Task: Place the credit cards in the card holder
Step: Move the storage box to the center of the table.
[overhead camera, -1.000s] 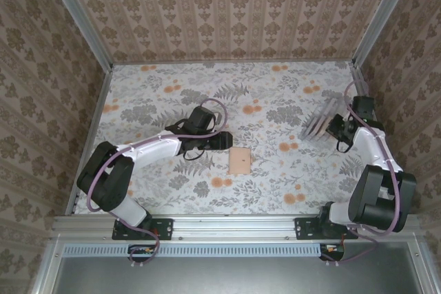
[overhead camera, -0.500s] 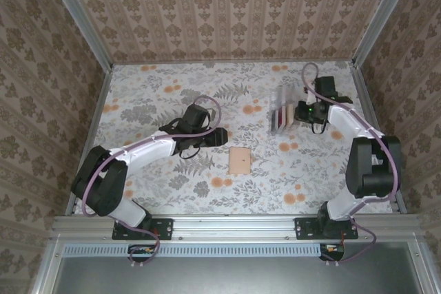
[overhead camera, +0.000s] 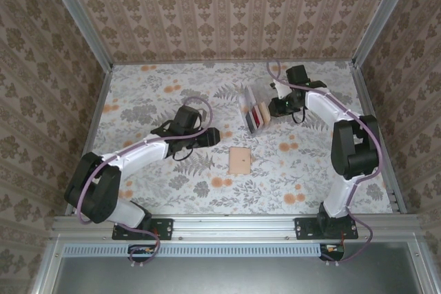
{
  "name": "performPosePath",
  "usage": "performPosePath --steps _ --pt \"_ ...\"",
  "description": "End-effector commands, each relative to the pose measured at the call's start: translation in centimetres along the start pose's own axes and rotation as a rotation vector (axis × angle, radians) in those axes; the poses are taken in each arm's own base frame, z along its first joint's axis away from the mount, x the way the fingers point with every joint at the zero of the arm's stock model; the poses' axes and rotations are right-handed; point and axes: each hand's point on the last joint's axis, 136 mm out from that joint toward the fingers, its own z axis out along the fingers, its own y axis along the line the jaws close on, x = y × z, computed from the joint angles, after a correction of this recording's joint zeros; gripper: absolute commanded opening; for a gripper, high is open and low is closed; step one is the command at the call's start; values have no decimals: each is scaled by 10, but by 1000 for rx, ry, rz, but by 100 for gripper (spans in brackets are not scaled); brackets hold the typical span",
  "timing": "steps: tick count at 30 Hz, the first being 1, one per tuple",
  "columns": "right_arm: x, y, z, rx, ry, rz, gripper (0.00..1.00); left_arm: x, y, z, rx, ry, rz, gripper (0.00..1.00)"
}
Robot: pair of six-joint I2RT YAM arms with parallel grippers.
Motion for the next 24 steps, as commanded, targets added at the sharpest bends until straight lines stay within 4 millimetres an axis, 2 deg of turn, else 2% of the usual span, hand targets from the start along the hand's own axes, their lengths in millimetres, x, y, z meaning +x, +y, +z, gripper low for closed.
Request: performPosePath --steps 1,5,9,13,18,24 --pt "8 28 9 -116 63 -111 19 2 8 -7 -18 -6 -8 62" --pt "6 41 15 -153 90 -164 19 2 10 -8 -22 -8 -15 62" --pt "7 45 21 -151 122 -203 19 0 11 -10 -23 -14 -17 62" --pt "1 34 22 -77 126 -217 19 0 12 -11 -27 -14 -19 62" --pt "-11 25 13 -19 82 -201 24 -1 12 -11 -25 -16 -23 62" --pt "-7 23 9 -6 105 -224 20 -3 10 -11 -17 -18 -20 63"
